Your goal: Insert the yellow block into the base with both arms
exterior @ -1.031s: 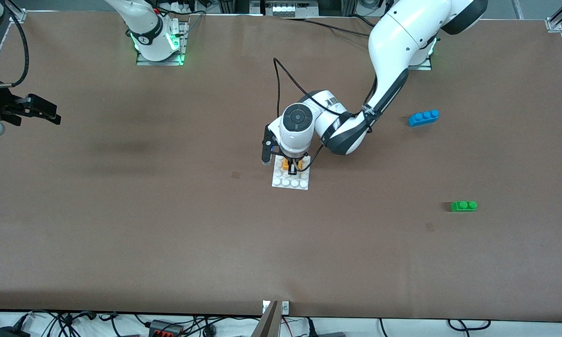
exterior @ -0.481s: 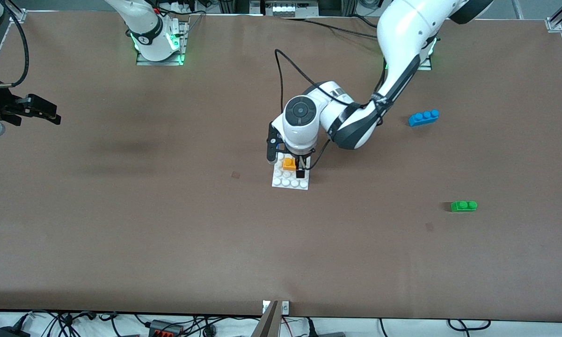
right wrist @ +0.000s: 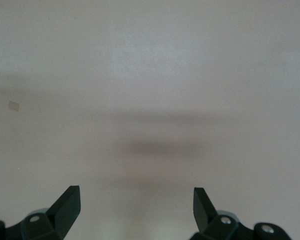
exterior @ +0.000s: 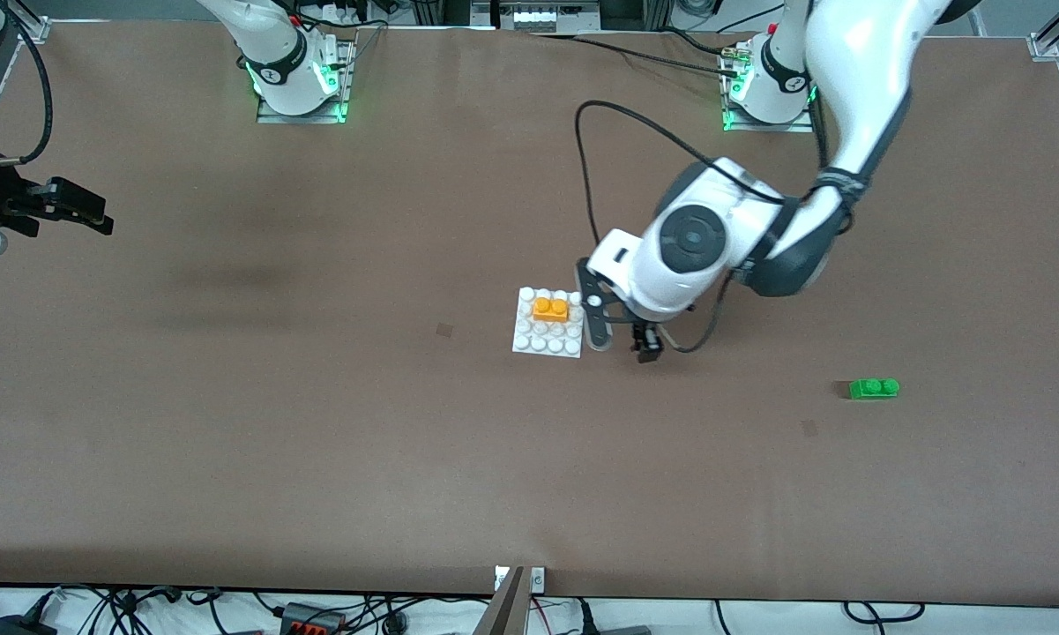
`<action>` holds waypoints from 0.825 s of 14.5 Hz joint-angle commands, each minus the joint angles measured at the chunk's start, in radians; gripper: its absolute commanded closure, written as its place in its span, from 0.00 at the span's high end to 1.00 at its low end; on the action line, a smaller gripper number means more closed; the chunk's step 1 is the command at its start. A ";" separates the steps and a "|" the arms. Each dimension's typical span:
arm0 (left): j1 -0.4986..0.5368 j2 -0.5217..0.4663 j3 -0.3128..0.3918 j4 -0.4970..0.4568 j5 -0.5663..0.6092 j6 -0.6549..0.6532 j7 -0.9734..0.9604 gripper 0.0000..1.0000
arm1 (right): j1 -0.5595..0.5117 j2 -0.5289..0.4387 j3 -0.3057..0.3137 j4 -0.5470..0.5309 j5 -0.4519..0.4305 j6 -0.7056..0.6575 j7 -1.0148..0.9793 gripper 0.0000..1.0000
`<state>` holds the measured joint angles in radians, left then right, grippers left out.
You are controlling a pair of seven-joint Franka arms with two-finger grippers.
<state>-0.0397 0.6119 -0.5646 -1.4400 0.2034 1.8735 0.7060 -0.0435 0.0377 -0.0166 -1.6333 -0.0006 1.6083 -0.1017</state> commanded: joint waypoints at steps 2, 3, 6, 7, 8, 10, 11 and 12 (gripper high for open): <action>0.053 0.002 -0.024 0.173 -0.056 -0.238 0.000 1.00 | 0.004 -0.007 -0.002 -0.003 0.002 -0.007 0.007 1.00; 0.058 0.003 -0.021 0.206 -0.056 -0.291 -0.002 1.00 | 0.007 -0.007 0.000 -0.003 0.002 -0.007 0.023 1.00; 0.093 -0.024 0.001 0.265 -0.093 -0.365 -0.010 1.00 | 0.017 -0.009 0.015 -0.003 0.002 -0.005 0.114 1.00; 0.090 -0.065 0.033 0.250 -0.114 -0.363 -0.011 1.00 | 0.016 -0.009 0.015 -0.003 0.002 -0.004 0.103 1.00; 0.075 -0.105 0.110 0.230 -0.148 -0.359 -0.013 1.00 | 0.014 -0.016 0.015 -0.014 0.001 -0.002 0.099 1.00; 0.048 -0.187 0.246 0.217 -0.252 -0.364 -0.016 1.00 | 0.016 -0.077 0.015 -0.101 -0.004 0.063 0.097 1.00; 0.019 -0.231 0.315 0.195 -0.260 -0.364 -0.026 1.00 | 0.016 -0.109 0.015 -0.152 -0.006 0.105 0.096 1.00; 0.009 -0.280 0.372 0.161 -0.278 -0.366 -0.074 1.00 | 0.016 -0.116 0.015 -0.160 -0.006 0.107 0.068 1.00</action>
<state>0.0139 0.4581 -0.3148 -1.1878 -0.0267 1.5114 0.6867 -0.0320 0.0006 -0.0008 -1.6939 -0.0005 1.6657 -0.0195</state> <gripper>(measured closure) 0.000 0.000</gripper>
